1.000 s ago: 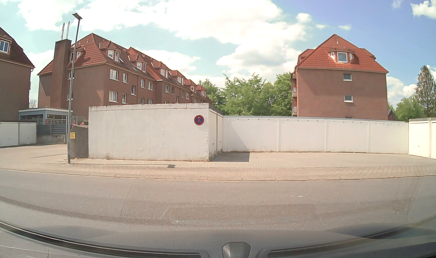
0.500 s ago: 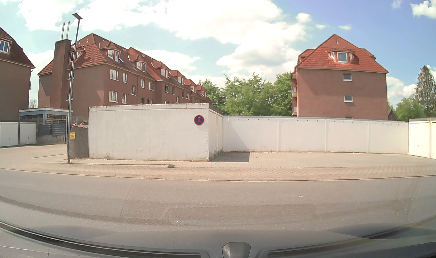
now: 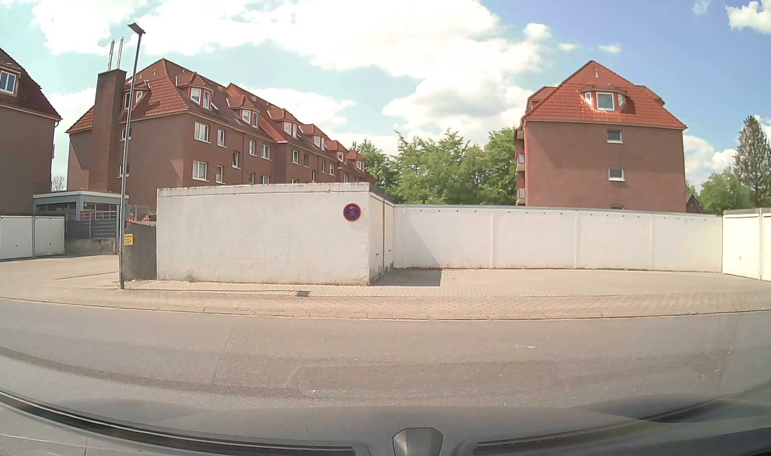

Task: Follow the waypoints while adhering to traffic rules and regulations

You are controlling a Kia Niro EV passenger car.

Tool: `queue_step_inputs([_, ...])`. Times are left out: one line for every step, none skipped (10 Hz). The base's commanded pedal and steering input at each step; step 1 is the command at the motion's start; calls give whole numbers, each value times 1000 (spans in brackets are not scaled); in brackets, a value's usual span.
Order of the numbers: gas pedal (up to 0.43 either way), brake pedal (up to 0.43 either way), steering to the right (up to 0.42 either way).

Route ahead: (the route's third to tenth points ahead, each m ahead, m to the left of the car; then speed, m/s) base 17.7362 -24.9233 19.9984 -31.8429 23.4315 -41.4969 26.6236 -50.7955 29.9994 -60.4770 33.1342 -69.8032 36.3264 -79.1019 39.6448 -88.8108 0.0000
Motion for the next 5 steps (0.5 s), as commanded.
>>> queue_step_inputs([0, 494, 63])
queue_step_inputs([0, 494, 63])
queue_step_inputs([0, 494, 63])
queue_step_inputs([0, 494, 65])
queue_step_inputs([0, 494, 68])
